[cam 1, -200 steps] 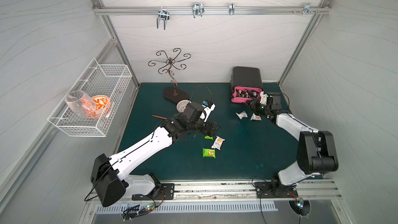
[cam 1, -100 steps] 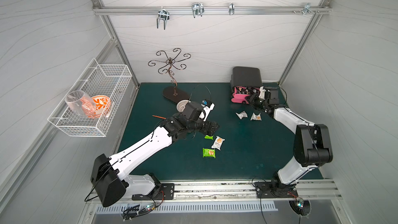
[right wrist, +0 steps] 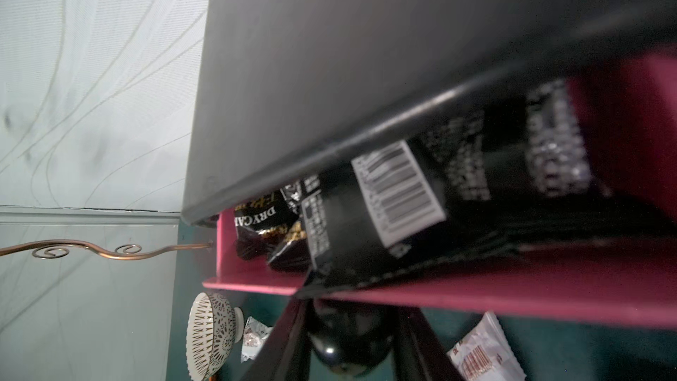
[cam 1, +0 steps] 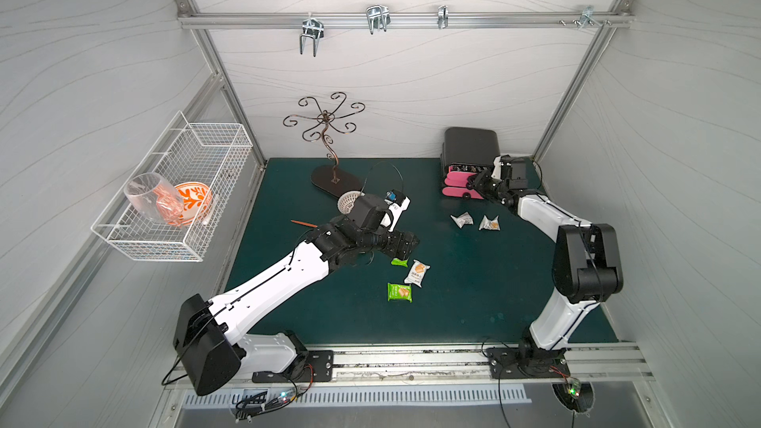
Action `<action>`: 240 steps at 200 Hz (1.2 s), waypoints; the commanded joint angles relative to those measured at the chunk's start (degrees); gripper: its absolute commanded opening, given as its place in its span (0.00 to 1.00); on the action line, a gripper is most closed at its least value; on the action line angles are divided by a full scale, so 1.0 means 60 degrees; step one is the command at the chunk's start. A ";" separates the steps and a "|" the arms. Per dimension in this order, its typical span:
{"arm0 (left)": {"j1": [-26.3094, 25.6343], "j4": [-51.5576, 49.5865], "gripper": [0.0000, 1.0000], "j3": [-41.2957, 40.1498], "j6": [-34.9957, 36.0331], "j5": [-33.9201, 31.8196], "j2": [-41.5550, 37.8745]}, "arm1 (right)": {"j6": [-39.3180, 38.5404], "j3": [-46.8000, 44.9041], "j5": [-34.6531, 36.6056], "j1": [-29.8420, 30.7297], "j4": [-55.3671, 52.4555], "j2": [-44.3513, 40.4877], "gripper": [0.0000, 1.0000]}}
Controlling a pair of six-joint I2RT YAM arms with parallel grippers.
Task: Place the cookies into the drawer by color
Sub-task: Close the drawer in the storage box.
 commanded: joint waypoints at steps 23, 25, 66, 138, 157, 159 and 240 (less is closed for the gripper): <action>0.0043 0.0338 0.87 0.0060 -0.0027 -0.0033 -0.0091 | -0.0529 0.0077 0.0258 -0.0001 -0.0491 -0.0187 0.59; 0.0043 0.0329 0.87 0.0052 -0.0038 -0.0050 -0.0091 | -0.0534 0.0060 0.0249 -0.0004 -0.0491 -0.0210 0.59; 0.0042 0.0417 0.87 0.0007 -0.0086 -0.0056 -0.0104 | -0.0274 -0.1037 0.0374 -0.0094 -0.0361 -0.1475 0.47; 0.0046 0.0397 0.87 -0.0025 -0.0115 -0.0049 -0.0136 | 0.0967 -0.0481 0.0458 -0.0330 0.1060 -0.0150 0.06; 0.0045 0.0358 0.87 -0.0110 -0.0115 -0.0125 -0.0235 | 0.1241 -0.0082 0.0475 -0.0325 0.1212 0.0361 0.06; 0.0042 0.0360 0.87 -0.0104 -0.0115 -0.0135 -0.0248 | 0.1261 -0.0065 0.0486 -0.0317 0.1238 0.0409 0.06; 0.0046 0.0346 0.87 -0.0220 -0.0115 -0.0173 -0.0356 | 0.1673 -0.0050 0.1309 -0.0022 0.2118 0.0775 0.12</action>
